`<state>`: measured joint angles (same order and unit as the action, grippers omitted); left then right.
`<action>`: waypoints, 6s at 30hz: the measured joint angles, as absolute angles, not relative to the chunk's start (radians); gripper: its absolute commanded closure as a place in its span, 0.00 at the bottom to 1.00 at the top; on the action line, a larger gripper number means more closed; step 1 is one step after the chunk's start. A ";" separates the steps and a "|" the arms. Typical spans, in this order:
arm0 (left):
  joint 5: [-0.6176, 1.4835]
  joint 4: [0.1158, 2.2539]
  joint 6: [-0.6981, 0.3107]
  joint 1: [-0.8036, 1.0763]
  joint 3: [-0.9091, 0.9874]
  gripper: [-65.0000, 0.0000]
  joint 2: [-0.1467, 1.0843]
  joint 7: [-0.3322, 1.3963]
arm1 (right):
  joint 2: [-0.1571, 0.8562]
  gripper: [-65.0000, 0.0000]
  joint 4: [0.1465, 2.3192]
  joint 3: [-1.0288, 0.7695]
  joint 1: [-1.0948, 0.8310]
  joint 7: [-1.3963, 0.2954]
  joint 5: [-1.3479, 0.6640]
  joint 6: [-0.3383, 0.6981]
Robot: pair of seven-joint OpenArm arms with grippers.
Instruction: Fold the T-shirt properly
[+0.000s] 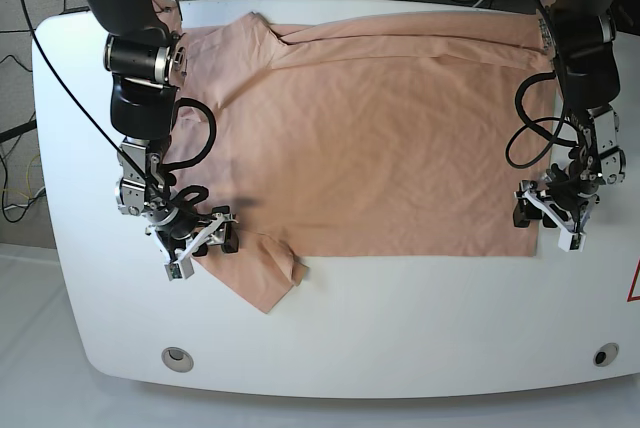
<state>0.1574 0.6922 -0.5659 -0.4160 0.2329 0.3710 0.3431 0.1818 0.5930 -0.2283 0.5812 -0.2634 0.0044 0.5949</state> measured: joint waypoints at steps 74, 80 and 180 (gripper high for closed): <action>0.158 0.725 -0.566 -0.403 0.219 0.72 0.358 0.349 | 0.202 0.42 0.594 -0.236 0.589 -0.281 0.030 0.612; 0.157 0.724 -0.565 -0.410 0.219 0.72 0.358 0.358 | 0.204 0.42 0.593 -0.234 0.595 -0.287 0.031 0.611; 0.172 0.758 -0.551 -0.372 0.215 0.92 0.332 0.350 | 0.227 0.47 0.519 -0.245 0.559 -0.184 -0.015 0.594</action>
